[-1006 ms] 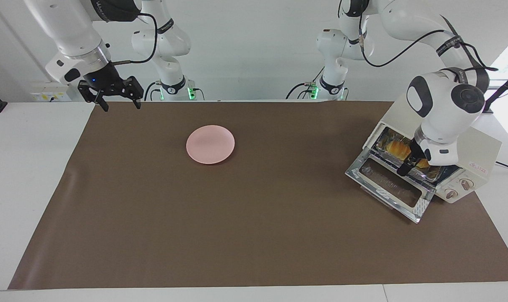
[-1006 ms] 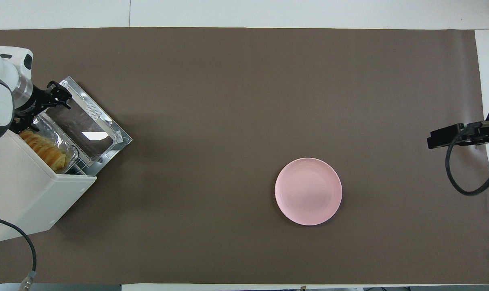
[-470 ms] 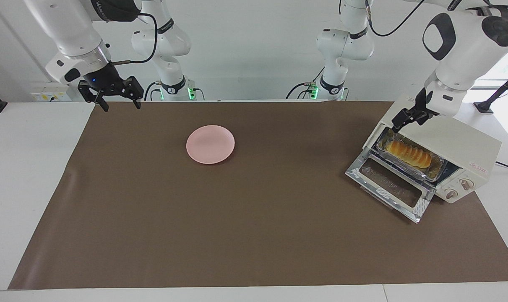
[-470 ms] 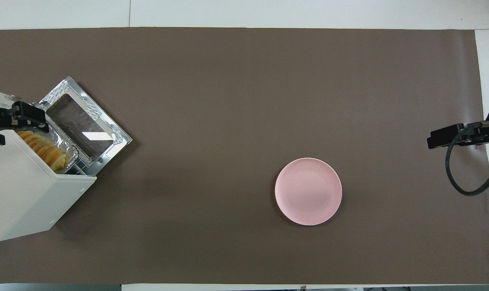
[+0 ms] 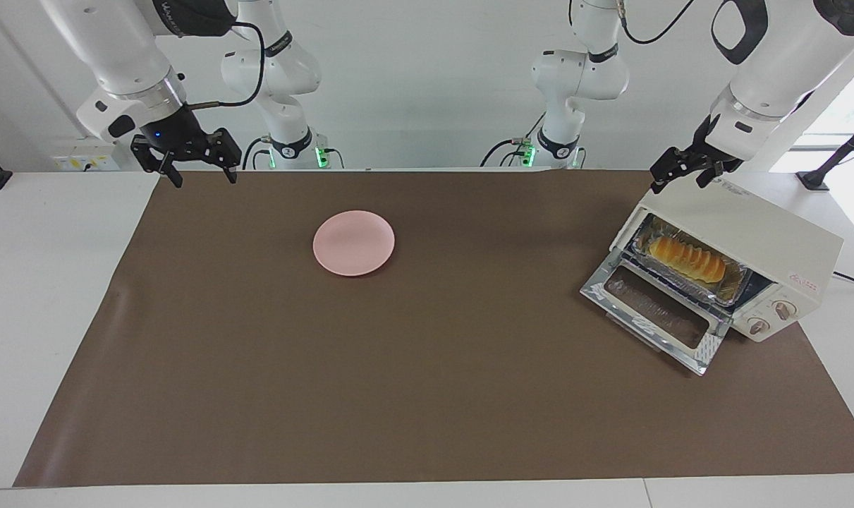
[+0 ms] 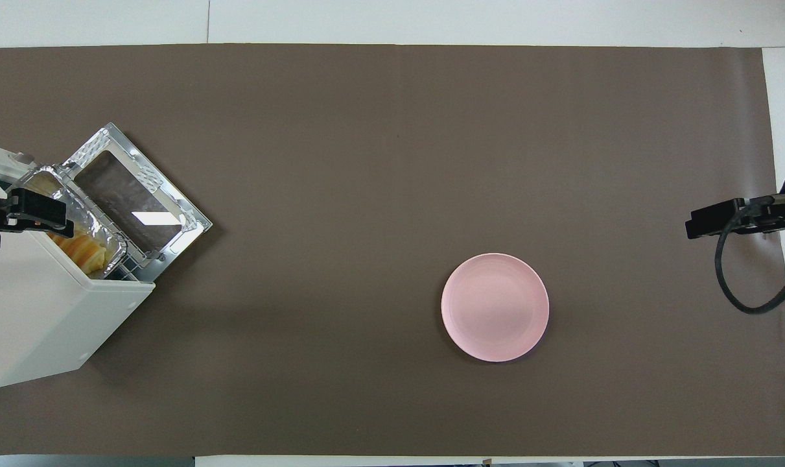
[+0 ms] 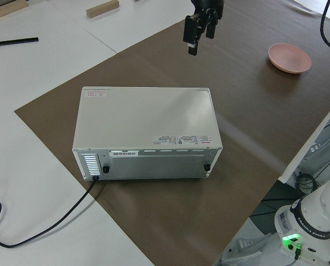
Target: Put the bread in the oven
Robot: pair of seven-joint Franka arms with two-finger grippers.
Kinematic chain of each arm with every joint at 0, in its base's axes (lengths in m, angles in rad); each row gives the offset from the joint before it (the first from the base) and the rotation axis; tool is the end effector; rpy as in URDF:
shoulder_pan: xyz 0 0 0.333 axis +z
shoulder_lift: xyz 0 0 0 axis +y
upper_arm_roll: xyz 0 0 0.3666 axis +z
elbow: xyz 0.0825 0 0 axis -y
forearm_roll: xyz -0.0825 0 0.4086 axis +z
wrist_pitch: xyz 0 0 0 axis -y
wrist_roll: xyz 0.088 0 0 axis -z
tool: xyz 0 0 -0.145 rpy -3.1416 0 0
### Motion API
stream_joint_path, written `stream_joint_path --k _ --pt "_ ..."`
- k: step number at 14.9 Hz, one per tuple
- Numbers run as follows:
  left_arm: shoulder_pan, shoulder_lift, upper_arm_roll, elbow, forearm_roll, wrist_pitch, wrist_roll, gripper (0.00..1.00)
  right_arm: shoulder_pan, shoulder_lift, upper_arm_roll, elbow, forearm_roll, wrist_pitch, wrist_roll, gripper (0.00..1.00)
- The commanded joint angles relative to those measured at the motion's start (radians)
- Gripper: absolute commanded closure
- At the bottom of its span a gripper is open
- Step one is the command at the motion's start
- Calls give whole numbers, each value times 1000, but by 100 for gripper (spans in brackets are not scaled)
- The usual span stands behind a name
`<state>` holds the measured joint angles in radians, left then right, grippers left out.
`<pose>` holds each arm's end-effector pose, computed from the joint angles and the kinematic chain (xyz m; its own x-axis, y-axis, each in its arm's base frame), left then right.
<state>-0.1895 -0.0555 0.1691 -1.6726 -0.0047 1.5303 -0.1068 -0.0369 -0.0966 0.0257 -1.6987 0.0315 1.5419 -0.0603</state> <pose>0.5493 -0.0094 0.6146 0.9924 0.0851 -0.0885 0.0858 -0.9963 0.0046 0.5369 -0.0007 0.6255 0.9971 0.0497 -0.0583 0.0479 -0.9983 -0.0326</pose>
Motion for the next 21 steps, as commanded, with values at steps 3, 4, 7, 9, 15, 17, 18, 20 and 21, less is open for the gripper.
stream_joint_path --k 3,4,7,9,15,17,18,20,21 --pt "199 31 -184 10 -26 25 19 0 -17 -17 11 -10 -13 -9 -18 0" --pt "194 42 -183 14 -29 25 19 0 -17 -17 11 -10 -13 -9 -18 0" --pt "196 49 -183 19 -29 19 19 0 -17 -15 11 -10 -13 -9 -18 0" --pt "183 39 -180 -19 -27 36 19 0 -17 -17 11 -10 -13 -8 -18 0" --pt "182 13 -180 -72 -27 33 21 0 -17 -17 11 -10 -13 -9 -18 0" --pt "183 14 -181 -61 -29 42 18 0 -17 -17 11 -10 -13 -8 -18 0" --pt "183 17 -181 -41 -29 54 22 0 -17 -17 11 -10 -13 -8 -18 0" --pt "182 26 -183 0 -28 28 21 0 -17 -17 11 -10 -13 -9 -18 0" --pt "180 28 -184 7 -24 16 21 0 -17 -17 11 -10 -13 -9 -18 0"
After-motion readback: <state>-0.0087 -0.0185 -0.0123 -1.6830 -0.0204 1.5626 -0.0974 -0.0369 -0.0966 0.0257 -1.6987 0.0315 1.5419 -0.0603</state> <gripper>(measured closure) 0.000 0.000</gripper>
